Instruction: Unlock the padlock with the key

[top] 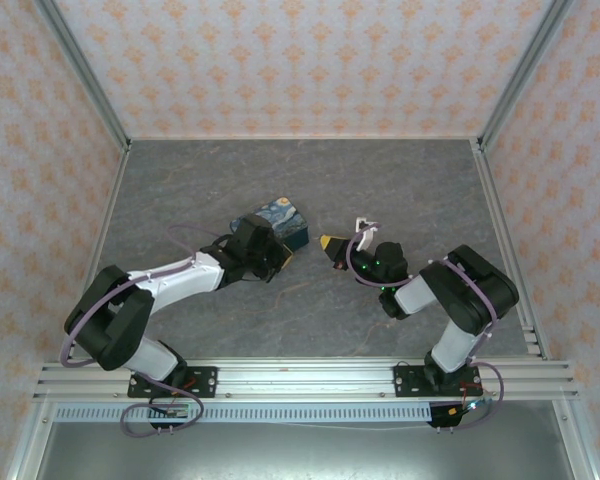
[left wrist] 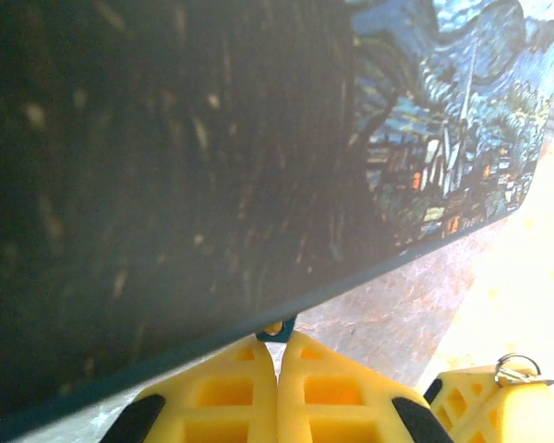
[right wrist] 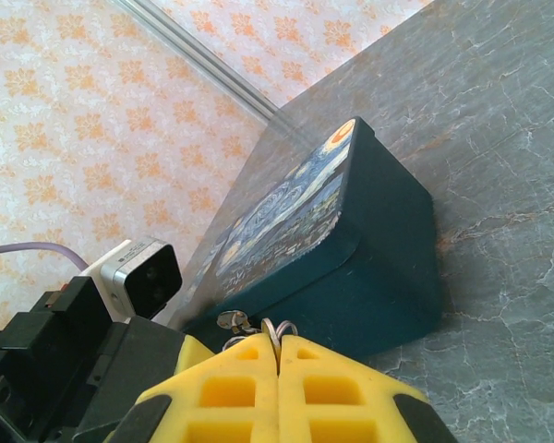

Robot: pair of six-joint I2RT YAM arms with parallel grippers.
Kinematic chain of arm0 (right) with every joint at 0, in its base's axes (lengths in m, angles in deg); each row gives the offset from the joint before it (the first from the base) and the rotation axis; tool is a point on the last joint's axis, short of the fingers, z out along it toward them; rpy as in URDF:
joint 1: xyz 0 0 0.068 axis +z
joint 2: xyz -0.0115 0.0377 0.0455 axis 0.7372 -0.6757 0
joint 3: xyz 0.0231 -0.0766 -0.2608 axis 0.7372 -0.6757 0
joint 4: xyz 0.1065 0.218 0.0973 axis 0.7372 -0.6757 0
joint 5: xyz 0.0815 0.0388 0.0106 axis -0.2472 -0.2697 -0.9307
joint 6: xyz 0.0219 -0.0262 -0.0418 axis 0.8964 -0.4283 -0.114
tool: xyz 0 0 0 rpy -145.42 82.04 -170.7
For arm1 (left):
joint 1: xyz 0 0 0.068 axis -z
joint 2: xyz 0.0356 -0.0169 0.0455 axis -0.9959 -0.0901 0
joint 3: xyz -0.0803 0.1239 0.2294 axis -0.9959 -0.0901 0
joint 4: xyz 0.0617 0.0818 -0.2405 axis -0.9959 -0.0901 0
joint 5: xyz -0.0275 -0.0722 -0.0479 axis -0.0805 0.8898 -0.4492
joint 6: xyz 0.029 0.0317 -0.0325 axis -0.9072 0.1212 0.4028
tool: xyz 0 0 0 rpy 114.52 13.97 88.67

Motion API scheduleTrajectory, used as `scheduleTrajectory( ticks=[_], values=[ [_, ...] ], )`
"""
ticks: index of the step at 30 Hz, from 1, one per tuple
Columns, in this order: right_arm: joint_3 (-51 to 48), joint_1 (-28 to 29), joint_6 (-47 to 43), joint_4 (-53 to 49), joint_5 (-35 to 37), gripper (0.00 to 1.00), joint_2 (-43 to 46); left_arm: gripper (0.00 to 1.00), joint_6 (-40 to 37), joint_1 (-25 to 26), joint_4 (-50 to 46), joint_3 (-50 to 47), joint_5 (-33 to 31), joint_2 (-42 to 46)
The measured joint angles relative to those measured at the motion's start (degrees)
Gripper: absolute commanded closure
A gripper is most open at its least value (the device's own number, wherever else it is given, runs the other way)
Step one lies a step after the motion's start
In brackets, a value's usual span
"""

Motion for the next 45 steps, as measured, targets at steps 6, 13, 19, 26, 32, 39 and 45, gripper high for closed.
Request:
scheduleTrajectory(
  ticks=[6,13,19,26,32,39,45],
  values=[
    [-0.02,-0.09,-0.87,-1.81,-0.87,1.00,2.01,0.91,-1.53,0.00,-0.57,-2.62,-0.76,0.35],
    [-0.02,-0.09,-1.31,-2.95,-1.55,1.00,4.37,0.74,-4.81,-0.35,-3.13,-3.37,-1.40,2.43],
    [0.00,-0.09,-1.20,-4.26,-2.54,1.00,6.91,0.54,-10.08,-2.10,-8.13,-1.07,-3.50,8.98],
    [0.52,1.01,2.82,-4.22,-2.25,1.00,12.68,0.28,-14.43,-2.62,-3.65,0.42,-5.38,20.11],
    [4.46,3.76,7.13,-4.72,-0.44,1.00,17.77,0.26,-13.90,-2.64,7.23,2.95,-3.54,21.05],
    [7.89,5.22,10.36,-6.29,0.98,1.00,20.22,0.27,-10.40,-2.08,17.09,4.42,-0.04,16.39],
    [9.22,5.88,11.47,-8.96,1.22,1.00,20.31,0.34,-9.03,0.11,20.41,4.55,1.18,14.60]
  ],
)
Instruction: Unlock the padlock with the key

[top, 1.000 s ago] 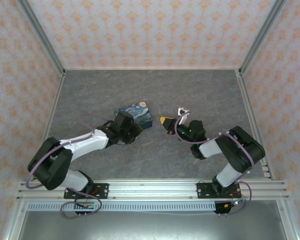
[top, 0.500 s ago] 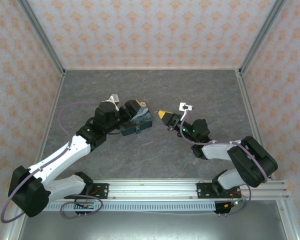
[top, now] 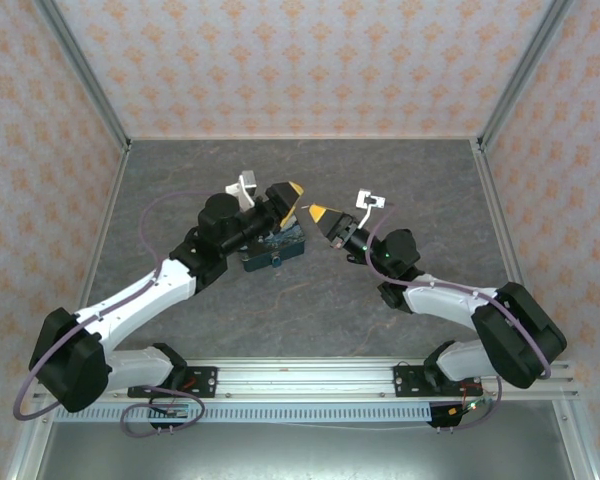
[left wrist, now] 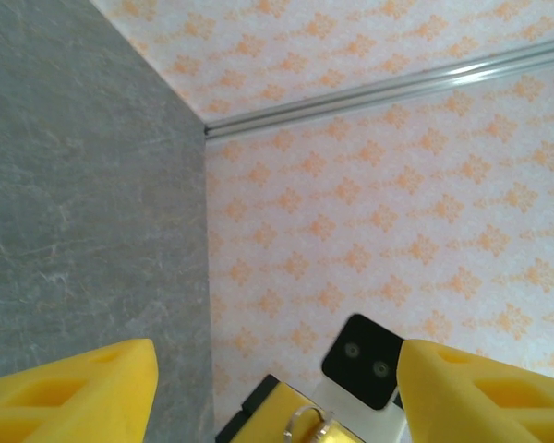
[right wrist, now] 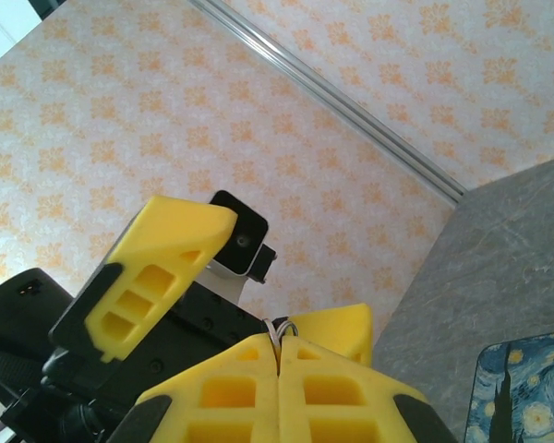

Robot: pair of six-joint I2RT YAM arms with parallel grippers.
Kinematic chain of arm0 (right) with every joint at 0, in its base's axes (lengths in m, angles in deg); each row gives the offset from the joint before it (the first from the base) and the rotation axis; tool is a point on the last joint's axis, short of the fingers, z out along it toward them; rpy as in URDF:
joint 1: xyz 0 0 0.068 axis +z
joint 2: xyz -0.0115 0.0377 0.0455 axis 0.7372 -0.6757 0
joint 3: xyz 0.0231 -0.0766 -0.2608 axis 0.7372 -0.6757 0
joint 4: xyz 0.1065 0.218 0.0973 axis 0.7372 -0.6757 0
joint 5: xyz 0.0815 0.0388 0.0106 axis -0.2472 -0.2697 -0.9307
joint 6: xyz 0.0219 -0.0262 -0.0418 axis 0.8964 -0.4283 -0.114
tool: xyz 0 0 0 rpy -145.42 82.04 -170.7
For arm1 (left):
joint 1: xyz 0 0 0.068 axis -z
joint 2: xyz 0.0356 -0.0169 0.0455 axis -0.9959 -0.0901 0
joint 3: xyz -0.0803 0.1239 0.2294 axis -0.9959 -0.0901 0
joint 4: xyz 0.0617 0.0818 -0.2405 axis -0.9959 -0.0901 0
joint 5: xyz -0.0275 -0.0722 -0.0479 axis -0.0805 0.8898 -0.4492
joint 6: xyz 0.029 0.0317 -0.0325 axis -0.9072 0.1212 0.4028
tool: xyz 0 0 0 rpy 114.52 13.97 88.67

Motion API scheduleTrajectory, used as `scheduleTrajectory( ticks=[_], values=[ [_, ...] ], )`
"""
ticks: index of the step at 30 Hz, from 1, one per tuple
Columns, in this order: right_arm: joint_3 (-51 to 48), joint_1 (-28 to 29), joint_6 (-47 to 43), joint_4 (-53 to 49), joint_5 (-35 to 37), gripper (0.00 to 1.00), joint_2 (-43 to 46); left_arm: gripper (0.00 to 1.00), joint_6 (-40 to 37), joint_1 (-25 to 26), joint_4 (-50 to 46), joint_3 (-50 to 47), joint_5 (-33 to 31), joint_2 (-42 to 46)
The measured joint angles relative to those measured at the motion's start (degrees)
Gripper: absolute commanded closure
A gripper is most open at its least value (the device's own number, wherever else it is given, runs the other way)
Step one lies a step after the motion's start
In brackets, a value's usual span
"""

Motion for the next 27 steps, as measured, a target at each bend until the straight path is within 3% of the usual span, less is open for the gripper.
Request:
scheduleTrajectory(
  ticks=[9,21,24,27],
  values=[
    [0.87,0.22,1.36,-0.85,-0.09,1.00,-1.20,0.58,0.59,1.09,2.05,1.62,1.05,-1.68],
    [0.87,0.20,2.29,0.66,0.17,1.00,-1.81,0.99,-0.94,1.07,-0.90,2.71,0.50,-2.21],
    [0.87,0.20,2.32,0.66,0.15,0.98,-1.81,1.00,-2.16,1.07,-2.64,3.58,0.44,-2.19],
    [0.87,0.22,2.32,0.33,-0.02,0.89,-1.79,1.00,-3.91,1.07,-4.87,4.31,0.28,-2.01]
  ],
)
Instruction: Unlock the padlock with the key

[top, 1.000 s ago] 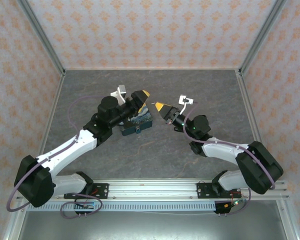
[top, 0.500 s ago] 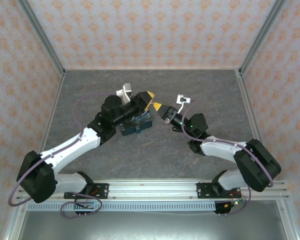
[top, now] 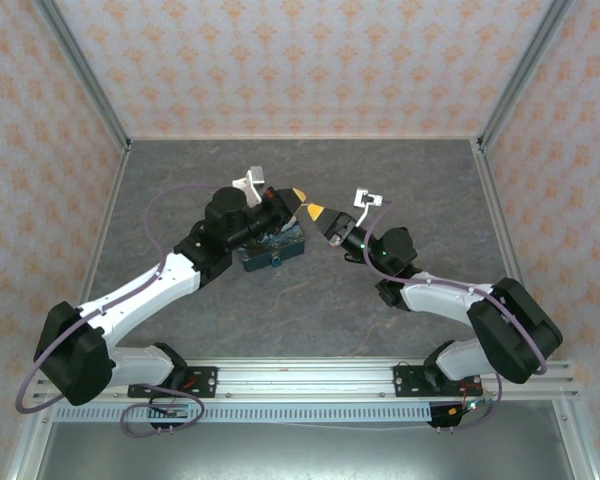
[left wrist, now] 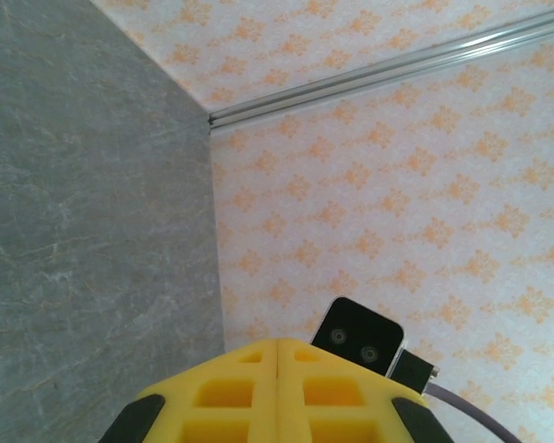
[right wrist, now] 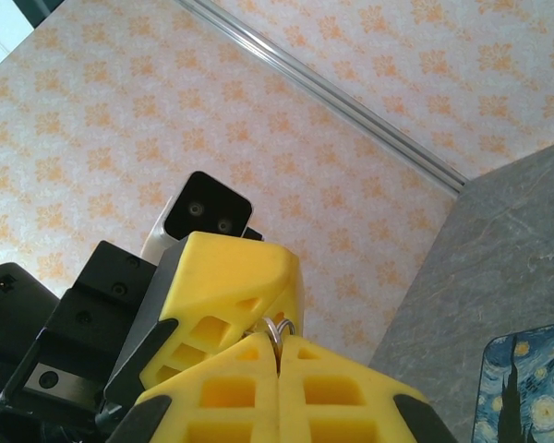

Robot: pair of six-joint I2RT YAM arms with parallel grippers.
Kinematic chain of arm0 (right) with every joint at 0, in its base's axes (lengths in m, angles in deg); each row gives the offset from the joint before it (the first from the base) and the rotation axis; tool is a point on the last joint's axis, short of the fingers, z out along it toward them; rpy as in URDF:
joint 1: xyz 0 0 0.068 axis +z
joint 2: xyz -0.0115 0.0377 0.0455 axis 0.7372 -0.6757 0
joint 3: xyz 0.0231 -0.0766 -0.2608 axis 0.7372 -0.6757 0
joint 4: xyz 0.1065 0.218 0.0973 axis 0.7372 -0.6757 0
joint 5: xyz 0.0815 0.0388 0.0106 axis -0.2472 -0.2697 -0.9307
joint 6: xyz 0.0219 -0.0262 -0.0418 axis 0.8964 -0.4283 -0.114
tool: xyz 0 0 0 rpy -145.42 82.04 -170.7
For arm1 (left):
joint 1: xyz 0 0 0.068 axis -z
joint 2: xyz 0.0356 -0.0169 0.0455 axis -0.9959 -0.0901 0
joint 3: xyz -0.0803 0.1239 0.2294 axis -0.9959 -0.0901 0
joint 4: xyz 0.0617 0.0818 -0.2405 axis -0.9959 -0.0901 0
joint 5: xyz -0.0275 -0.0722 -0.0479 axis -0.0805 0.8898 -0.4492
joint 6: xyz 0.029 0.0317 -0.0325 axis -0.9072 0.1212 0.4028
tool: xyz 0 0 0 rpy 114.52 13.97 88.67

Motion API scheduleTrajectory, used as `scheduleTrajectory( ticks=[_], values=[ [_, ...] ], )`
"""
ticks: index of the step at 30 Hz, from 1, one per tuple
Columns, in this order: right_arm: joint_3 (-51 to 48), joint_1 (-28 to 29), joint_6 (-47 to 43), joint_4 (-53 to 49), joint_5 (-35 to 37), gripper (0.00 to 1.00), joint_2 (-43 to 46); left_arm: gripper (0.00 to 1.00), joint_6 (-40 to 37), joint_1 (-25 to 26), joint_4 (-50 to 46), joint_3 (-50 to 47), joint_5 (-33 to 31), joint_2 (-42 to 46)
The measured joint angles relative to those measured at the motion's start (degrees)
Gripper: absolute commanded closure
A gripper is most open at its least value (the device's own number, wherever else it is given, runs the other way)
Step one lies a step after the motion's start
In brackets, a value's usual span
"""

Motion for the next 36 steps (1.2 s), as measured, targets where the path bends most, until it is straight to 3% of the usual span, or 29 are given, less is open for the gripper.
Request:
scheduleTrajectory(
  ticks=[6,14,26,32,36],
  values=[
    [-0.09,0.04,-1.68,-3.91,-1.20,0.59,1.55,1.00,-4.26,0.00,-4.46,1.33,0.28,1.53],
    [-1.25,-5.64,-8.57,-14.34,-9.14,0.32,12.87,1.00,-11.23,-0.39,-10.38,5.38,4.11,2.38],
    [9.44,-7.32,-23.93,-39.74,-31.32,0.34,16.06,1.00,-27.28,-0.90,-26.38,14.21,11.21,3.26],
    [15.17,-7.32,-29.20,-47.25,-35.41,0.38,13.97,1.00,-30.93,-0.90,-29.40,14.82,14.05,3.48],
    [16.83,-7.37,-31.23,-49.96,-36.35,0.46,11.08,1.00,-32.04,-0.90,-30.05,14.82,14.88,3.48]
  ],
)
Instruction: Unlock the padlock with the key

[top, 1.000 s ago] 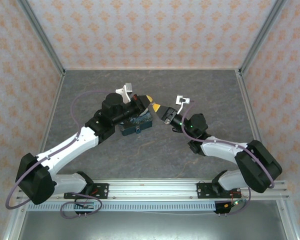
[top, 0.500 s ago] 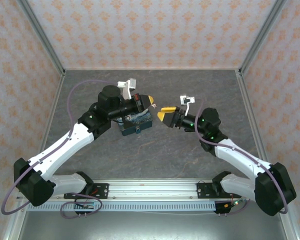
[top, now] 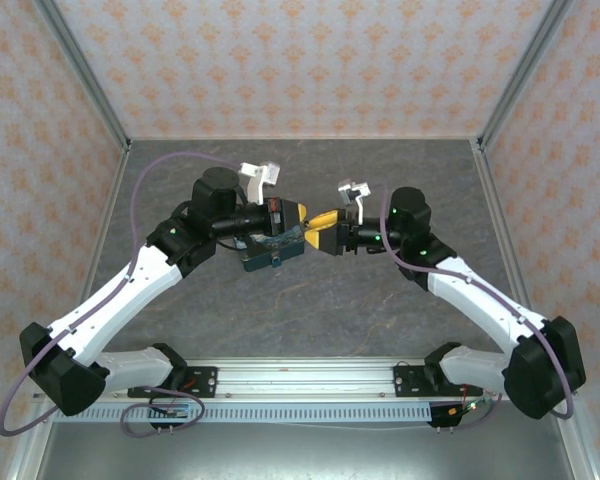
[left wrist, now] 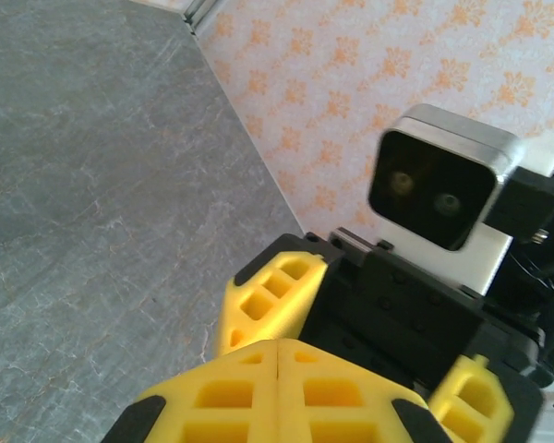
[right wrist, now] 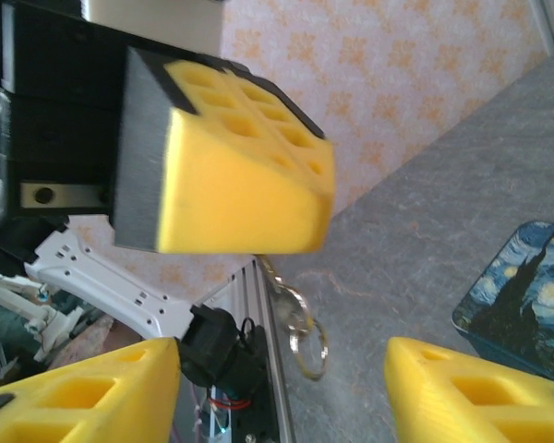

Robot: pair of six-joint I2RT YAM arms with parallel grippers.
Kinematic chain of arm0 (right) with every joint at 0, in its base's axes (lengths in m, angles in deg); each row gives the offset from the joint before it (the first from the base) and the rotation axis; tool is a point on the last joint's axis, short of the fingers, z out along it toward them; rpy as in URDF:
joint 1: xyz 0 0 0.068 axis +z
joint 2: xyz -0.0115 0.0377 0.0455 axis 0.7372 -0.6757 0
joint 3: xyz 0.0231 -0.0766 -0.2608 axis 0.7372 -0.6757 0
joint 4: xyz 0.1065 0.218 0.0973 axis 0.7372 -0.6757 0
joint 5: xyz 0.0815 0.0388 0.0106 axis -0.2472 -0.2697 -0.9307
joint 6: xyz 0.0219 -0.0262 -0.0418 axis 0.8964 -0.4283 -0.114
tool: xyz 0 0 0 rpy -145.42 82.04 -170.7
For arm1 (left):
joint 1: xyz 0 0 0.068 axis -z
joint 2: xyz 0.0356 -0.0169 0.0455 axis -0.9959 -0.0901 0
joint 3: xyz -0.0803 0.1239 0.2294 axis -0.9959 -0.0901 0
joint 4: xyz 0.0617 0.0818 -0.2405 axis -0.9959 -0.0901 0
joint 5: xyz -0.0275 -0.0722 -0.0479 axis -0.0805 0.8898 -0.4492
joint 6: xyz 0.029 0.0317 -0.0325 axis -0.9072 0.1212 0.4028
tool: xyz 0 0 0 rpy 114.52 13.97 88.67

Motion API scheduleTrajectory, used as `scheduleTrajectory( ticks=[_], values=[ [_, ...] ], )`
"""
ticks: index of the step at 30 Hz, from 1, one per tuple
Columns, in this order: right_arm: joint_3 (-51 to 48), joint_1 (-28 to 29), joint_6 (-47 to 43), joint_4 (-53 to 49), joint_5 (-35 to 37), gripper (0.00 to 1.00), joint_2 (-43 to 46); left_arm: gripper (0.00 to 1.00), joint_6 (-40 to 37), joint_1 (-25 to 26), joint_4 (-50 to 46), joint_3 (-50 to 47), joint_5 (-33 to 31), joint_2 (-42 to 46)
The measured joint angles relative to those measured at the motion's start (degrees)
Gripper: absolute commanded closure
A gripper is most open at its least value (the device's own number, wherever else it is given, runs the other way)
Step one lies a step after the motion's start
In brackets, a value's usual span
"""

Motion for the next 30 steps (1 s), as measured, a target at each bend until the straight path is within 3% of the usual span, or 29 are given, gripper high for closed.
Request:
scheduleTrajectory(
  ticks=[6,13,25,30],
  values=[
    [1.46,-0.07,-1.09,-1.64,-1.36,0.60,-3.02,1.00,-0.22,0.00,-0.22,0.00,0.83,-0.02],
    [1.70,-0.07,-1.86,-1.81,-1.73,0.65,-2.99,1.00,-0.33,0.00,-0.76,0.22,1.03,-0.52],
    [2.73,-0.07,-3.52,-3.50,-1.99,0.85,-2.99,1.00,-1.68,-0.02,-2.54,0.63,1.25,-1.81],
    [2.78,-0.07,-4.26,-4.63,-2.56,0.86,-2.99,1.00,-1.68,-0.24,-2.64,0.63,1.31,-1.81]
  ],
)
